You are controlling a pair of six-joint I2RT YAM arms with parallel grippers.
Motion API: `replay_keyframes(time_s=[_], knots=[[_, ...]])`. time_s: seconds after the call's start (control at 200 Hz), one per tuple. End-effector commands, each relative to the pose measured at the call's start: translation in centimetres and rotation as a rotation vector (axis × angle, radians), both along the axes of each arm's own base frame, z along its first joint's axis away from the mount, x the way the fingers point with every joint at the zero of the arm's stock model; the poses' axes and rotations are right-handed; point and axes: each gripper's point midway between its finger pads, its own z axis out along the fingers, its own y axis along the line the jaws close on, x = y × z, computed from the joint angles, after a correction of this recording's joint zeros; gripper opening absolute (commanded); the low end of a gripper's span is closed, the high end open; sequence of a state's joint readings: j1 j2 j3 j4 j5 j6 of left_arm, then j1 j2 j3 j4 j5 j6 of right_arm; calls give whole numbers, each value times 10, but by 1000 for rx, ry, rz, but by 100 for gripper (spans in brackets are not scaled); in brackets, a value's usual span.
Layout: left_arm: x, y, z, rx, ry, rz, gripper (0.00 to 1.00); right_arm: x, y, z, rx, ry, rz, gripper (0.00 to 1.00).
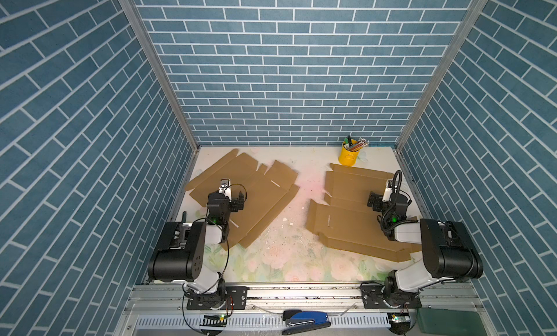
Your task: Fold the paper box
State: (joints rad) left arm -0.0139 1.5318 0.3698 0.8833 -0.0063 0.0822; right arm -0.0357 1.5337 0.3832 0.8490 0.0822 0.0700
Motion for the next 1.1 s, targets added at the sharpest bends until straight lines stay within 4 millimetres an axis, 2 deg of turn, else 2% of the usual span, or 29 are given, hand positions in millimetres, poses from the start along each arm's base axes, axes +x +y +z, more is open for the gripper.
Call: replay_keyframes(time_s=[0.0,0.49,0.545,0.61,0.75,0.93,1.035,1.095], knots=[[3,-1,3,-5,-3,2,99,4,-1,5,-11,-18,-2,99],[3,0,3,-12,-5,1,100,4,-1,5,-5,-16,-1,99],[3,3,6,-9,-12,20,100,3,-2,10,-12,-29,-6,99],[-2,7,19,25,-23,71,100,1,-1,21,-20,-27,-9,99],[-19,10,51,105,-30,204,100,-12,-15,54,16,-8,-124,99],[-42,-6,95,83,-88,298,100,-49,-26,83,142,133,-345,99],[-47,-14,106,16,-23,305,100,-60,-9,89,341,176,-338,99],[-53,-13,109,-72,37,347,100,-59,16,93,474,183,-211,99]])
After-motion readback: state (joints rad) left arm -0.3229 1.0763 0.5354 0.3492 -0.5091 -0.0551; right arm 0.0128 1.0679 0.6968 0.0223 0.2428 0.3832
